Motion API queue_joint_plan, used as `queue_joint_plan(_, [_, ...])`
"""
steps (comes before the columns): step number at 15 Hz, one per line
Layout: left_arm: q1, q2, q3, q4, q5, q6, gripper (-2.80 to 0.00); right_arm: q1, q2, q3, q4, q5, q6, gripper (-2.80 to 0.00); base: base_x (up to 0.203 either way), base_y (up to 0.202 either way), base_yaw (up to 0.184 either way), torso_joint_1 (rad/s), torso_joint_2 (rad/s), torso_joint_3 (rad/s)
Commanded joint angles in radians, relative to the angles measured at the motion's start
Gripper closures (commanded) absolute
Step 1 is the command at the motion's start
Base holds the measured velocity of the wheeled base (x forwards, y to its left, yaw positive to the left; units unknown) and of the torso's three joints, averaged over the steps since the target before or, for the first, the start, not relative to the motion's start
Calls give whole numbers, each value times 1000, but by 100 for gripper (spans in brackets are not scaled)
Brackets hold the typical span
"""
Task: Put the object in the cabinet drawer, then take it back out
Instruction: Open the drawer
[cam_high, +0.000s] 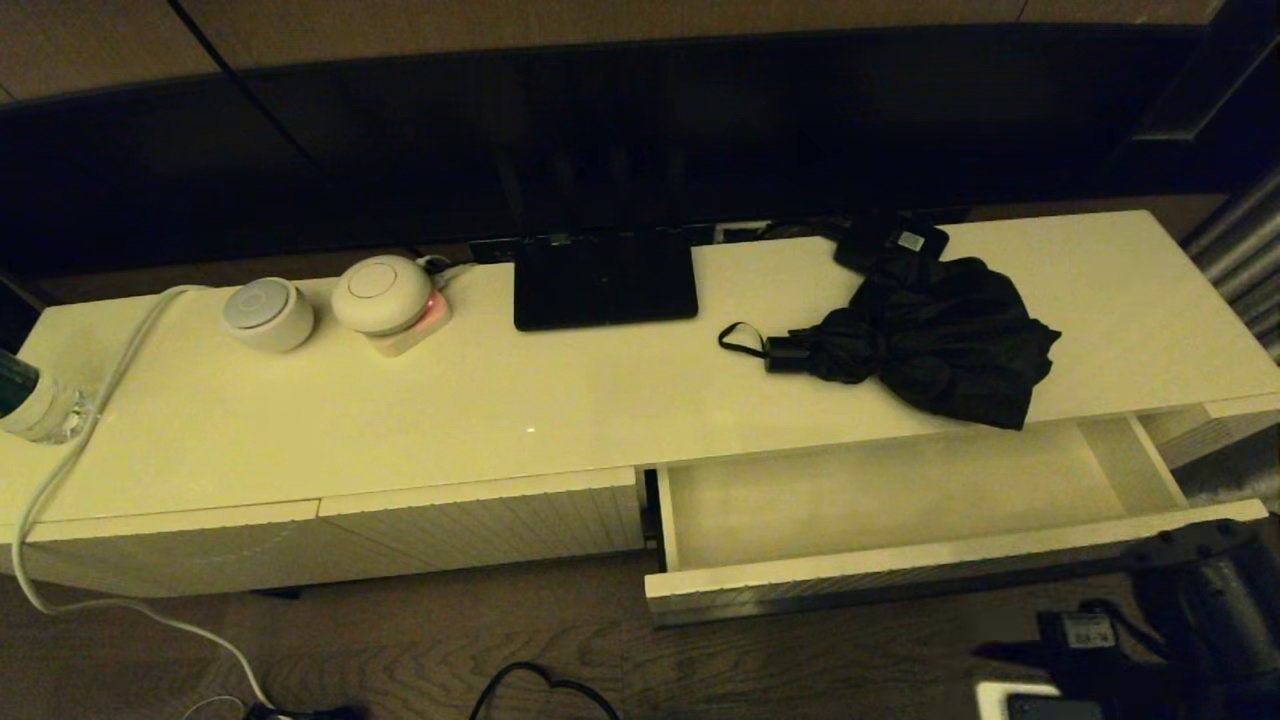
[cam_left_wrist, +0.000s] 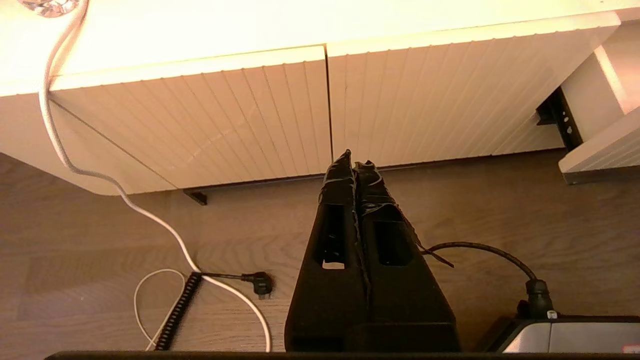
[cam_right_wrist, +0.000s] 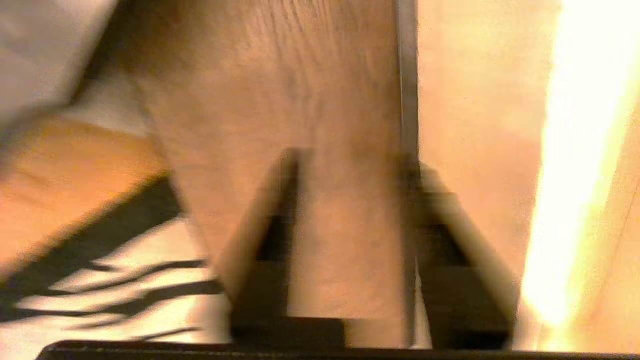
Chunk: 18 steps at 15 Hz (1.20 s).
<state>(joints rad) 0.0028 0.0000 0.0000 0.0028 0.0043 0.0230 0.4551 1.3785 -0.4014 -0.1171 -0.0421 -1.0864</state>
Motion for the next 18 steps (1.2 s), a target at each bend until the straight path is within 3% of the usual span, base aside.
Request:
queue_joint_plan(1, [0,0,3,0,0,0,0,8,-214,-136,306,0,200,0,0,0,0,0,0,0])
queue_joint_plan(5, [0,0,3,0,0,0,0,10,-206,-373,571,4,560,0,0,0,0,0,0,0])
queue_joint_plan(8, [0,0,3,-1,0,0,0,13,-50,-487,601,-13,808,0,0,0,0,0,0,0])
queue_joint_plan(12, [0,0,3,0,0,0,0,67,163,-618,598,-169,1095,0,0,0,0,0,0,0])
queue_joint_plan(15, [0,0,3,0,0,0,0,80,294,-719,598,-237,1240,0,0,0,0,0,0,0])
queue_joint_plan(18, [0,0,3,0,0,0,0,76,386,-802,597,-302,1318,0,0,0,0,0,0,0])
